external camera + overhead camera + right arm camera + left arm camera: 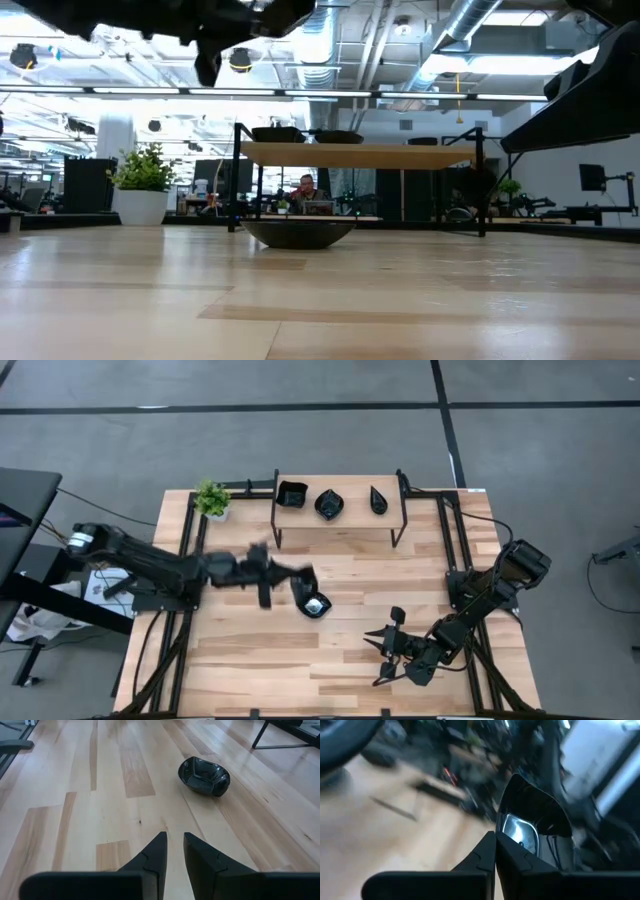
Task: Pick & Place Mini shaped plates
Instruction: Stack the black leaf shaped plate on top of the black leaf shaped plate on the shelf
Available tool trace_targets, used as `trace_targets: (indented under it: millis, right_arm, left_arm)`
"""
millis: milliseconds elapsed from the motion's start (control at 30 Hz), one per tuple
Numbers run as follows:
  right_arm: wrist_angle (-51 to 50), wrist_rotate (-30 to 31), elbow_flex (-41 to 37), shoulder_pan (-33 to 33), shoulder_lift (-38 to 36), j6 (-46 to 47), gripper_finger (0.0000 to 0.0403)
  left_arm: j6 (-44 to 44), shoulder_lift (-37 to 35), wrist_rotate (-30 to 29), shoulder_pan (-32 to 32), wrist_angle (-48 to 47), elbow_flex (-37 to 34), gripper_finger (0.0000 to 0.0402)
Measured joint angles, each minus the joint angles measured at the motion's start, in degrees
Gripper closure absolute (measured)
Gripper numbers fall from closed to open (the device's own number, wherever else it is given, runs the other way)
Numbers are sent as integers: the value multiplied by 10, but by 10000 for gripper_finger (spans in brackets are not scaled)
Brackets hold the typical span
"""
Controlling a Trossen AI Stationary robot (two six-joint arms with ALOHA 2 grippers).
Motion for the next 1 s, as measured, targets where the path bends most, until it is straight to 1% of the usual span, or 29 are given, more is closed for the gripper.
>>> trace_targets:
  millis: [133, 233, 300, 400, 500, 767, 867, 1000]
  right_arm:
    - [0, 0, 0, 0, 0, -6, 343]
    - [0, 0, 0, -1, 0, -10, 343]
    - [-1, 0, 0, -1, 0, -10, 343]
    - [-3, 0, 0, -1, 0, -10, 343]
    - [-5, 1, 0, -3, 0, -10, 343]
    - [-5, 0, 0, -18, 0, -10, 343]
    - [-5, 0, 0, -20, 0, -10, 343]
    - [-7, 0, 0, -20, 0, -11, 343]
  left_arm:
    - [30, -38, -3, 74, -4, 23, 394]
    - [42, -43, -4, 124, -5, 47, 395]
    - [43, -33, -6, 153, -5, 69, 395]
    - [47, -4, -6, 188, -5, 104, 395]
    - [56, 40, -5, 214, -12, 144, 395]
    - [62, 168, -4, 255, -27, 234, 395]
    - [71, 201, -5, 267, -55, 256, 395]
    - [88, 215, -12, 275, -65, 256, 395]
